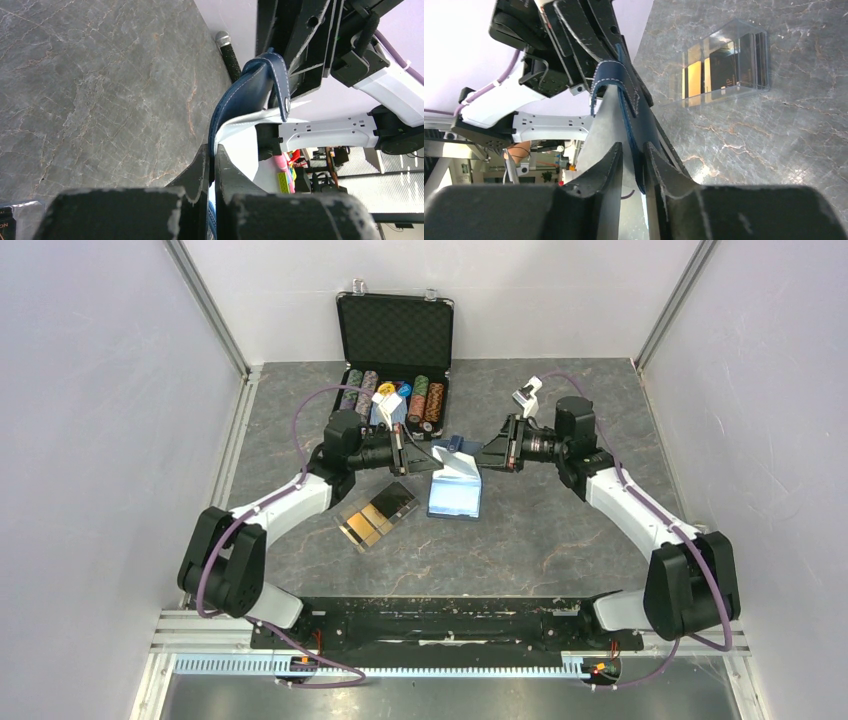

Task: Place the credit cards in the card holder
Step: Open the card holder.

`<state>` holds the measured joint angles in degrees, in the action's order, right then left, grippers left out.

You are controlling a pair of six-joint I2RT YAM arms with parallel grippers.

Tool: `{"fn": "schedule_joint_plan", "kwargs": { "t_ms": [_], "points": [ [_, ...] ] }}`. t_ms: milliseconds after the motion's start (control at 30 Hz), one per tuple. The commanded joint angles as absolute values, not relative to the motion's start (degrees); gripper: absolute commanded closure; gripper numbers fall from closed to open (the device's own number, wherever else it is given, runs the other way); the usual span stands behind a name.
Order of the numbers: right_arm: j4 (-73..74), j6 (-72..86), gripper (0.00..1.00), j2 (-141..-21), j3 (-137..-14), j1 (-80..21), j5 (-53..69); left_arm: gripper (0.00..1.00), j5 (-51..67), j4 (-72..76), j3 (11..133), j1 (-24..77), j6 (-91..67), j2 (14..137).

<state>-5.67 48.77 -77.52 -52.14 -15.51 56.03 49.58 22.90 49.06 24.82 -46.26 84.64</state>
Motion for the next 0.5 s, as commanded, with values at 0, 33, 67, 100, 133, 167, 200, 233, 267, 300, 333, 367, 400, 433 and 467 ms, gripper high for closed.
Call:
{"fn": "schedule_joint_plan", "kwargs": {
  "t_ms": [0, 33, 67, 100, 133, 167, 200, 233, 267, 300, 333, 367, 400, 433, 467],
  "points": [
    [-0.9, 43.9, 0.7, -78.1, -53.8, -16.1, 56.2, 0.98, 49.2, 23.5, 50.6, 24.1, -48.2, 81.6],
    [1.4, 42.0, 0.66, -78.3, -54.7, -16.1, 55.4, 0.98, 49.0, 21.8, 50.9, 23.9, -47.4, 81.3],
    [4.1, 40.2, 0.61, -78.4, -55.7, -16.0, 54.5, 0.98, 48.6, 19.4, 51.2, 23.8, -46.2, 80.6],
    [6.5, 37.9, 0.57, -78.6, -56.9, -15.8, 53.7, 0.98, 48.5, 17.2, 51.5, 23.5, -45.0, 80.0],
    [9.2, 35.7, 0.52, -78.7, -58.0, -15.7, 52.7, 0.98, 48.4, 15.2, 51.8, 23.4, -43.6, 79.6],
    [11.5, 33.6, 0.47, -78.8, -59.1, -15.5, 52.0, 0.98, 48.2, 12.3, 52.2, 23.3, -42.3, 79.0],
    [13.4, 31.9, 0.43, -79.0, -60.1, -15.2, 51.4, 0.98, 48.2, 9.7, 52.7, 23.1, -40.4, 78.5],
    [14.4, 30.7, 0.39, -78.9, -60.7, -15.0, 51.2, 0.98, 48.3, 7.5, 53.0, 23.1, -39.2, 78.1],
    [15.0, 29.8, 0.35, -79.0, -61.1, -14.7, 51.2, 0.98, 48.3, 5.8, 53.3, 23.1, -38.0, 77.8],
    [15.4, 28.9, 0.31, -78.9, -61.2, -14.4, 51.2, 0.98, 48.3, 4.2, 53.4, 23.1, -37.0, 77.4],
    [15.6, 28.4, 0.26, -78.8, -61.3, -14.2, 51.2, 0.98, 48.5, 2.9, 53.5, 23.1, -36.3, 77.2],
    [15.6, 27.8, 0.23, -78.7, -61.5, -14.1, 51.4, 0.98, 48.5, 1.7, 53.7, 23.1, -35.7, 77.0],
    [15.6, 27.1, 0.18, -78.5, -61.6, -14.1, 51.5, 0.98, 48.7, 0.8, 53.9, 23.1, -35.2, 76.9],
    [15.6, 26.4, 0.13, -78.4, -61.6, -14.0, 51.8, 0.98, 49.0, 0.4, 54.0, 23.1, -35.0, 76.8],
    [15.5, 25.9, 0.09, -78.3, -61.7, -14.1, 52.1, 0.98, 49.4, 0.4, 54.1, 23.1, -34.9, 76.7]
  ]
}}
